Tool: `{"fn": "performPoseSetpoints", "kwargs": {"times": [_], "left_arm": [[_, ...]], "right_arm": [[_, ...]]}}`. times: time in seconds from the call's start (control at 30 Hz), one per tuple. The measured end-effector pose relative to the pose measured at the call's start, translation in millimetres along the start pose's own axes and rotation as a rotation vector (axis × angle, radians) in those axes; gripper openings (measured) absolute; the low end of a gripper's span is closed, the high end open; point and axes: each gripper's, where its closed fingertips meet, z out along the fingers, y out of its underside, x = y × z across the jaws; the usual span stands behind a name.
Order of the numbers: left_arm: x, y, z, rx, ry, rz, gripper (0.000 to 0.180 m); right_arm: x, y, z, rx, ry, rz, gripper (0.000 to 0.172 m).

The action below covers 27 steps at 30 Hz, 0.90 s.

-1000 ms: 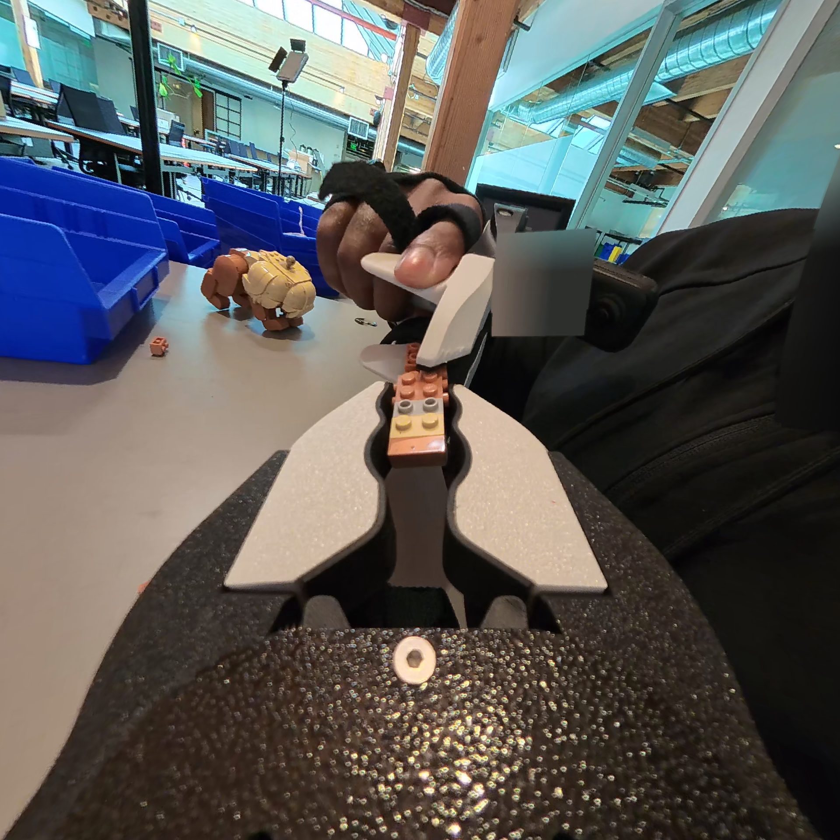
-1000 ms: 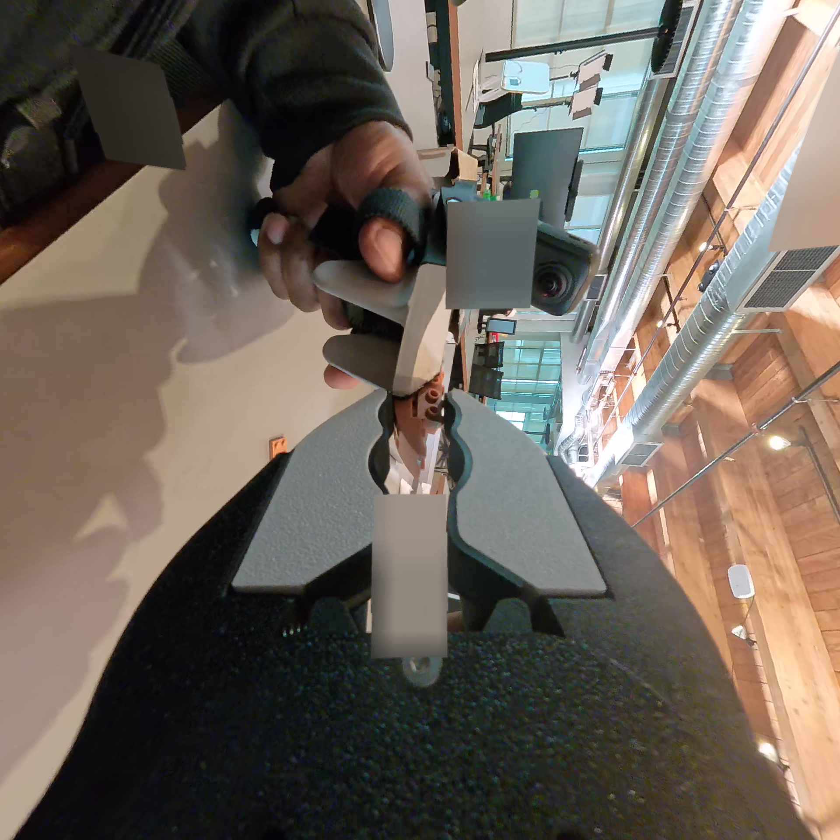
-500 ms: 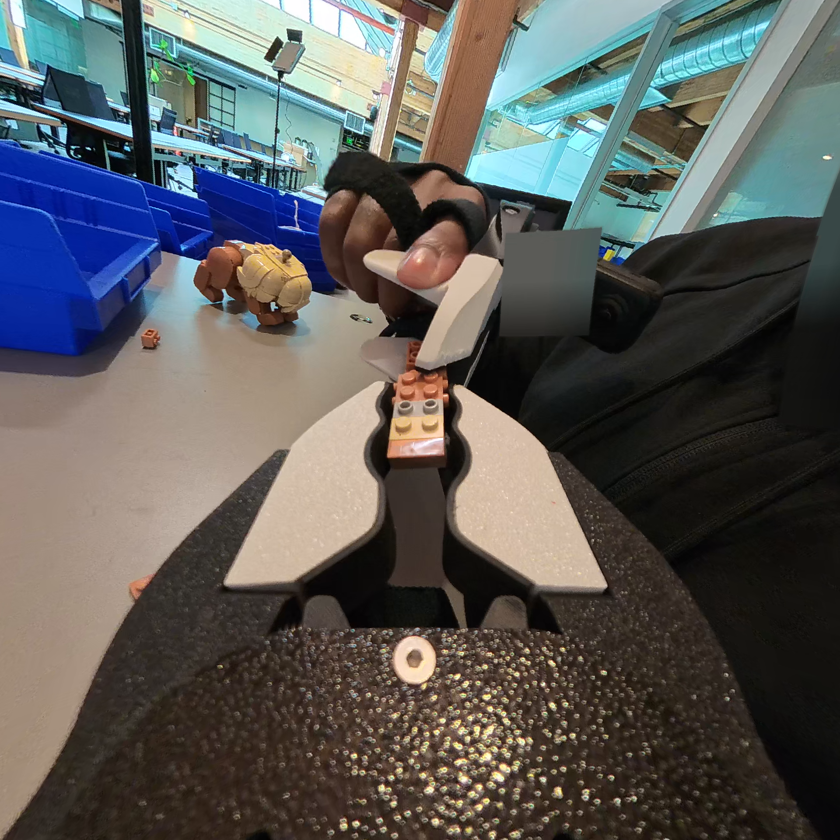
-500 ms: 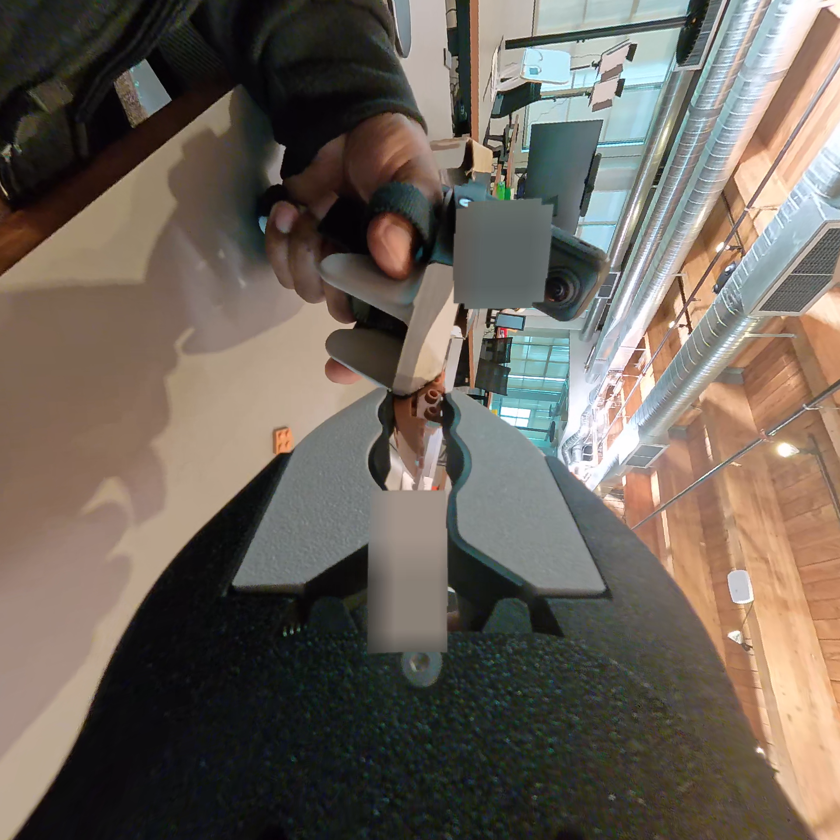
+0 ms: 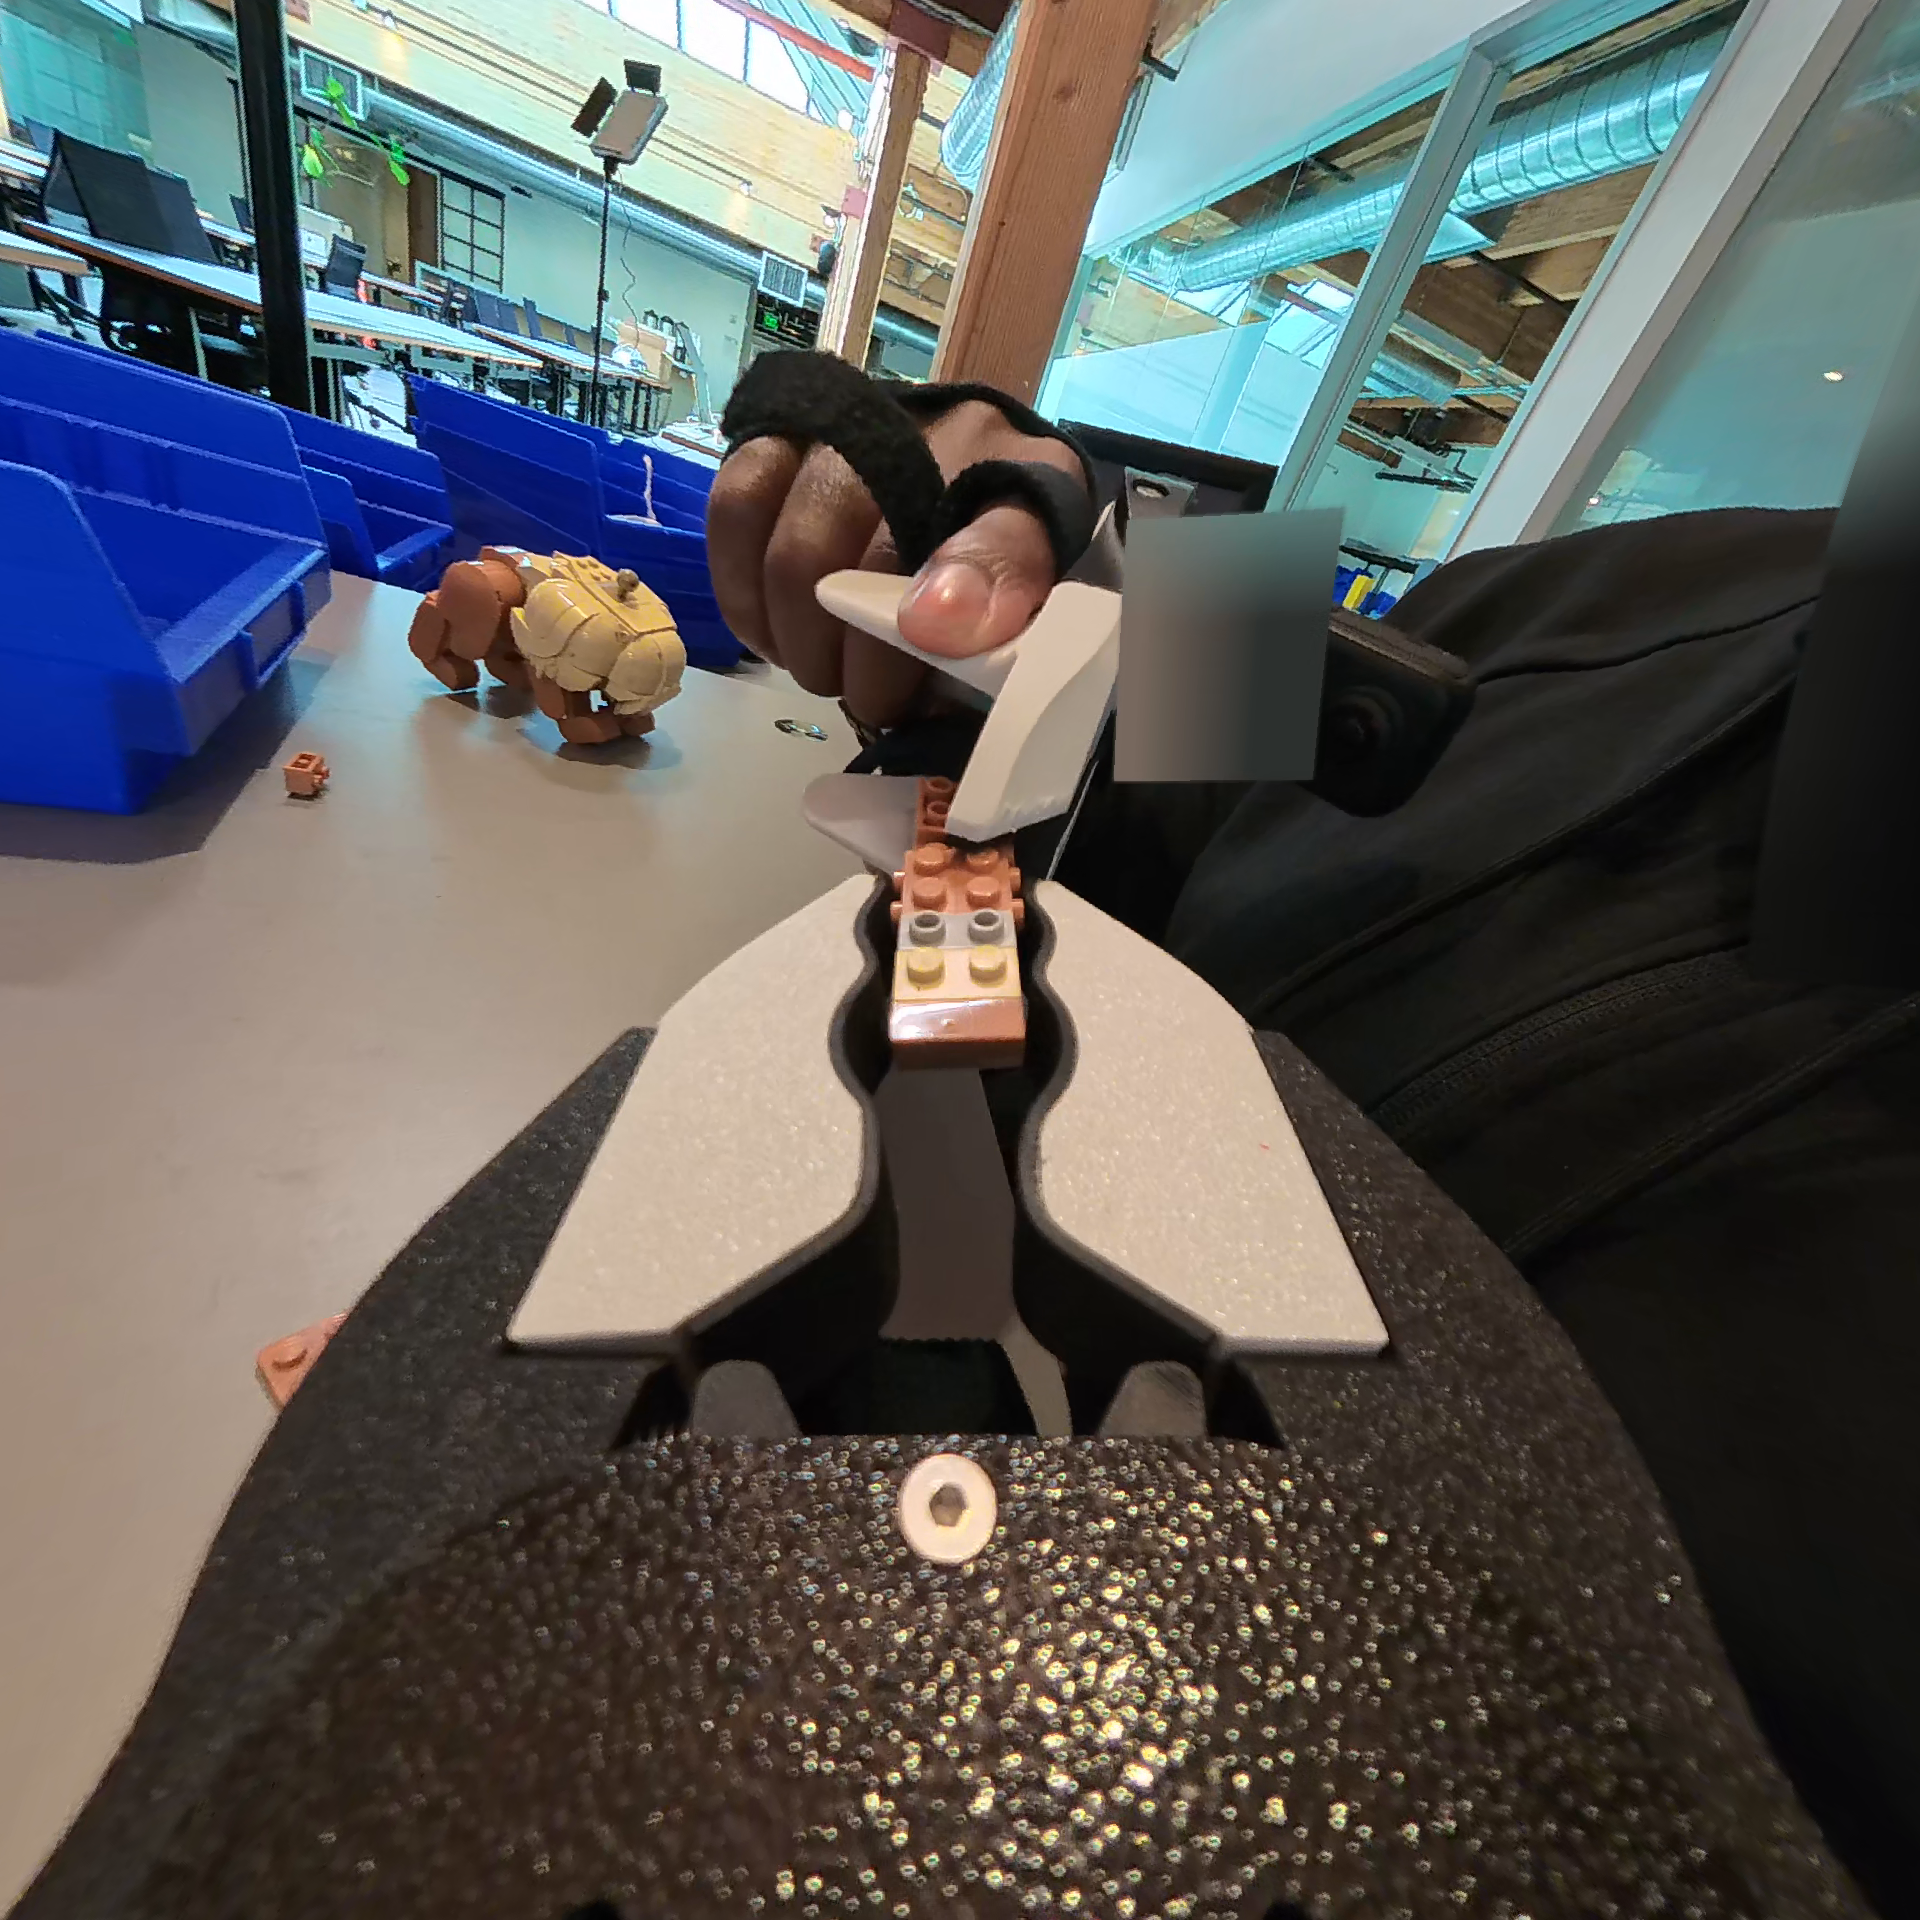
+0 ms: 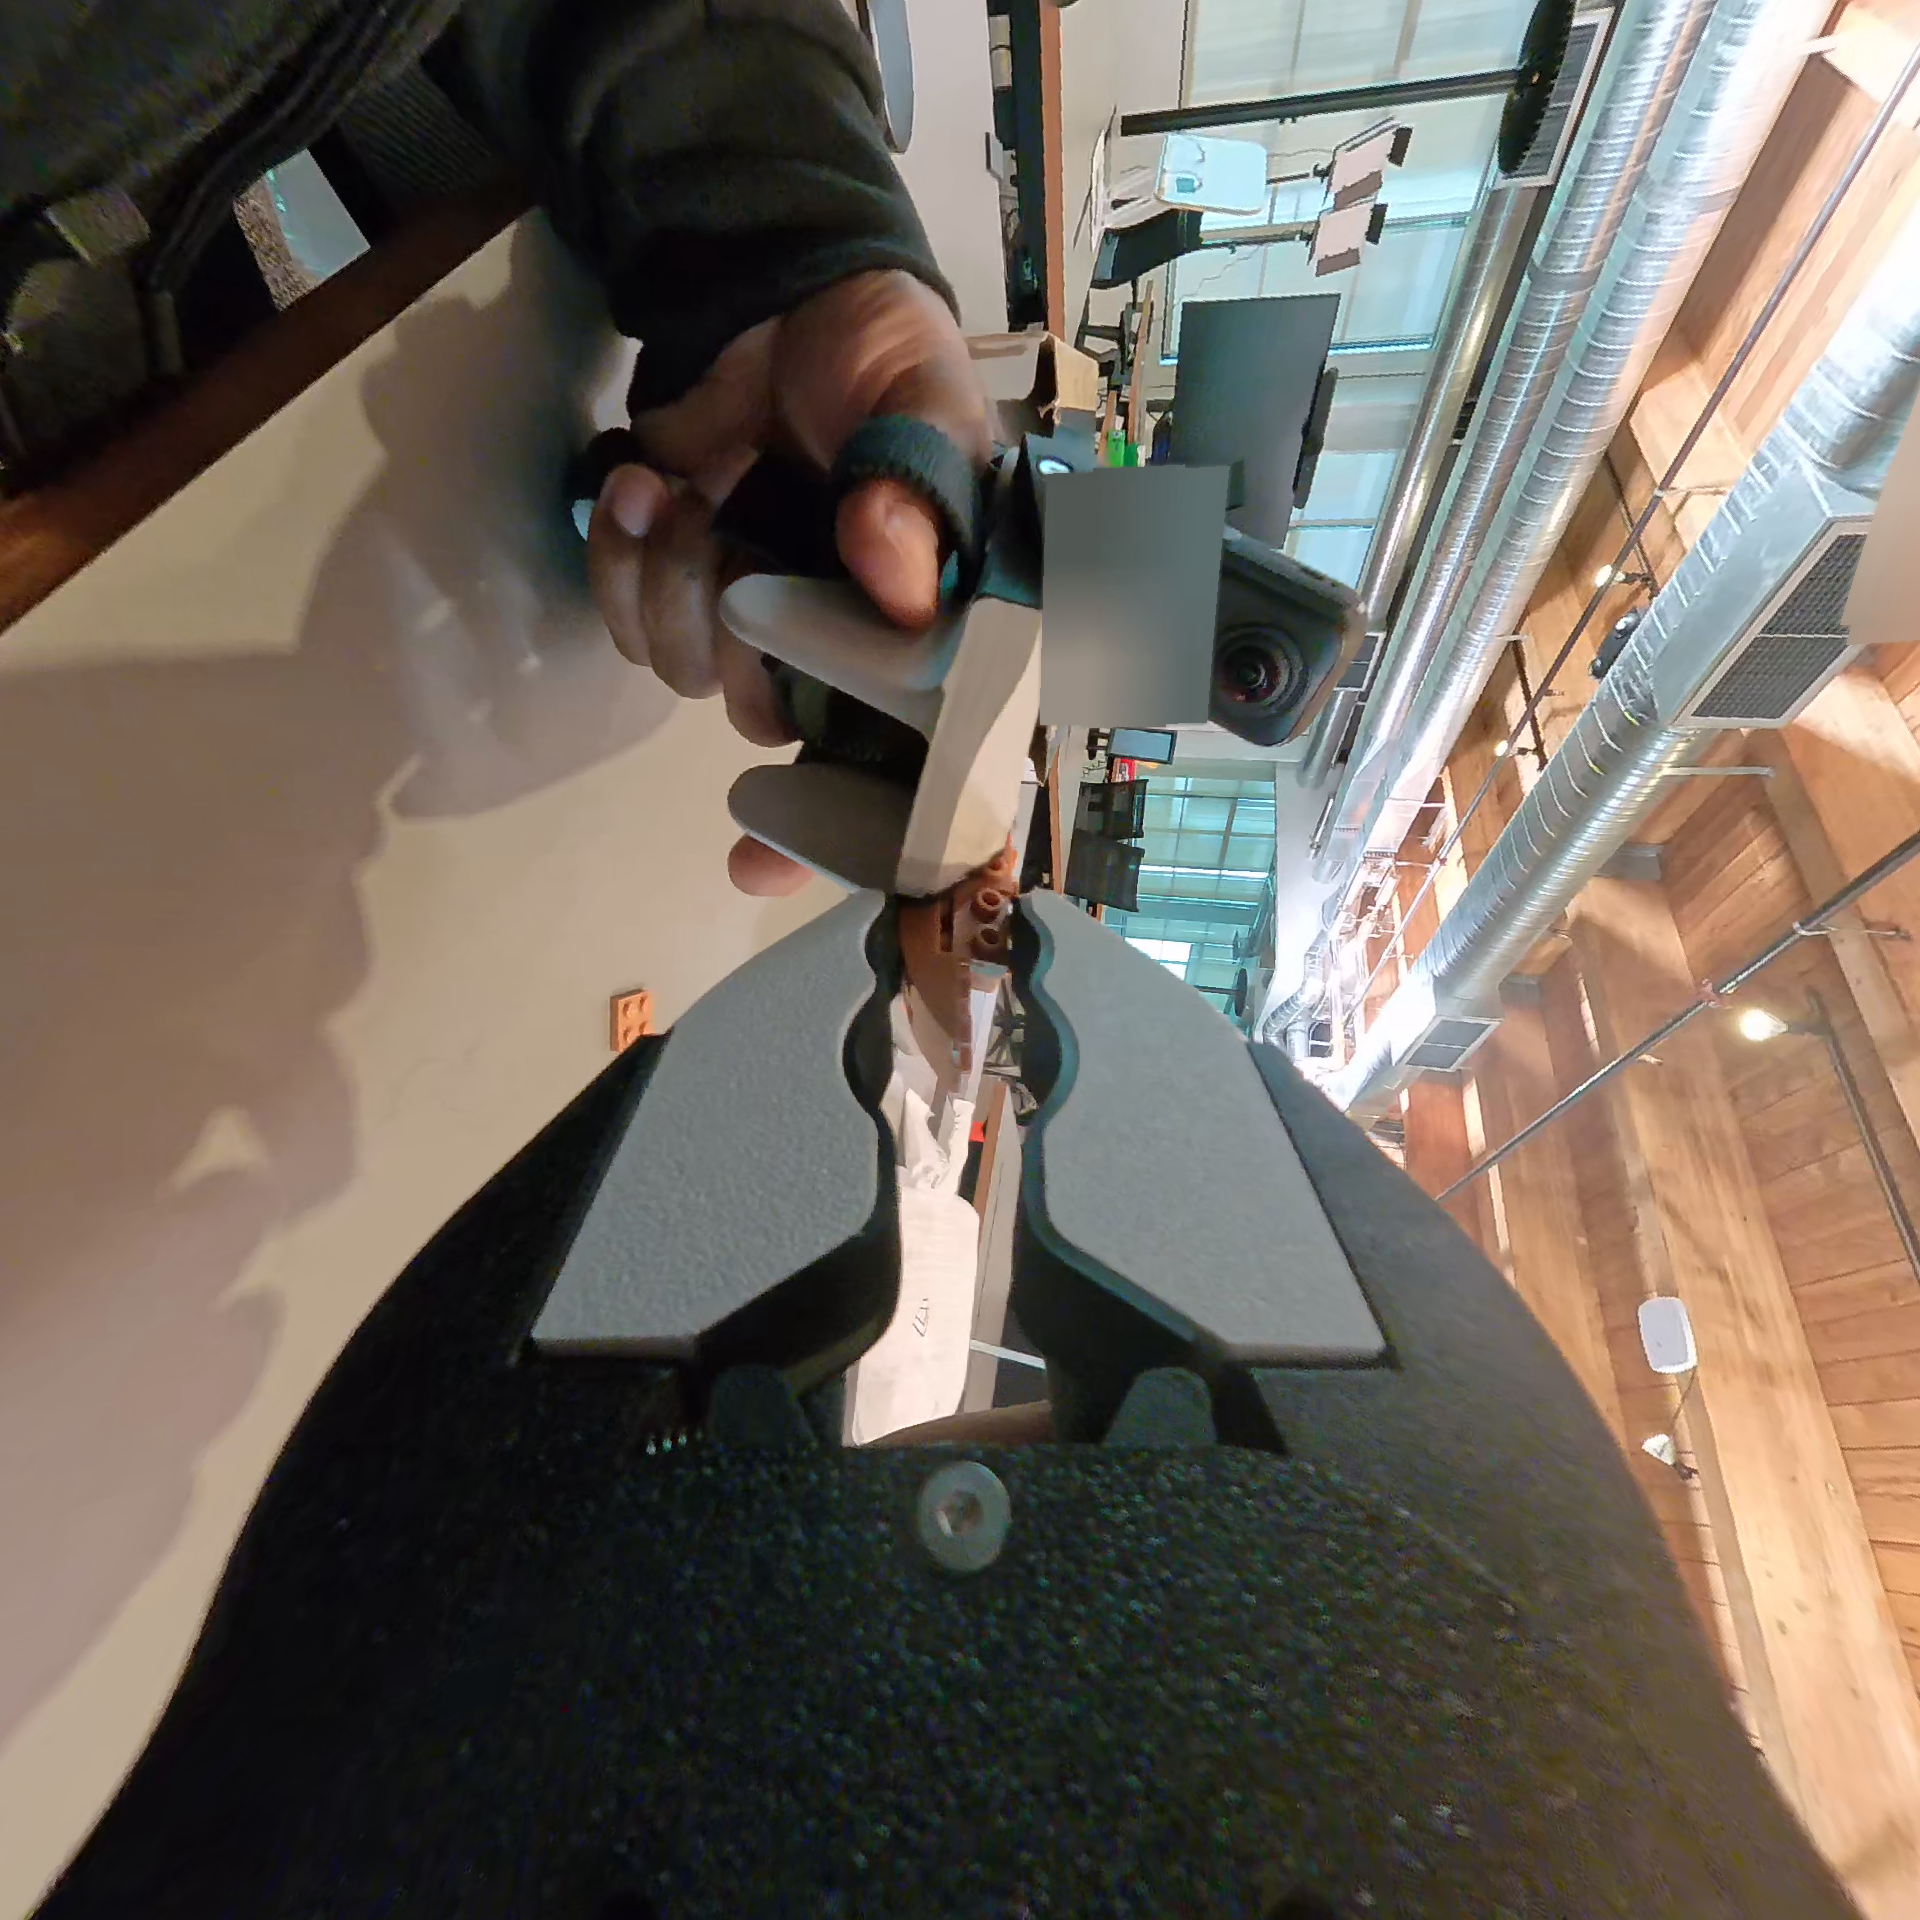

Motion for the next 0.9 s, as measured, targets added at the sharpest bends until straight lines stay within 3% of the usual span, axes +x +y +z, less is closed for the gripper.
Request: {"fn": "performPoseSetpoints", "kwargs": {"times": [0.37, 0.9], "left_arm": [[1.7, 2.9, 2.0, -0.019, -0.005, 0.020, 0.032], [-1.2, -16.0, -11.1, 0.089, -0.066, 0.095, 0.036]], "right_arm": [[8.1, 0.0, -3.3, 0.036, 0.014, 0.083, 0.020], [9.3, 5.6, -2.9, 0.035, -0.006, 0.152, 0.020]]}}
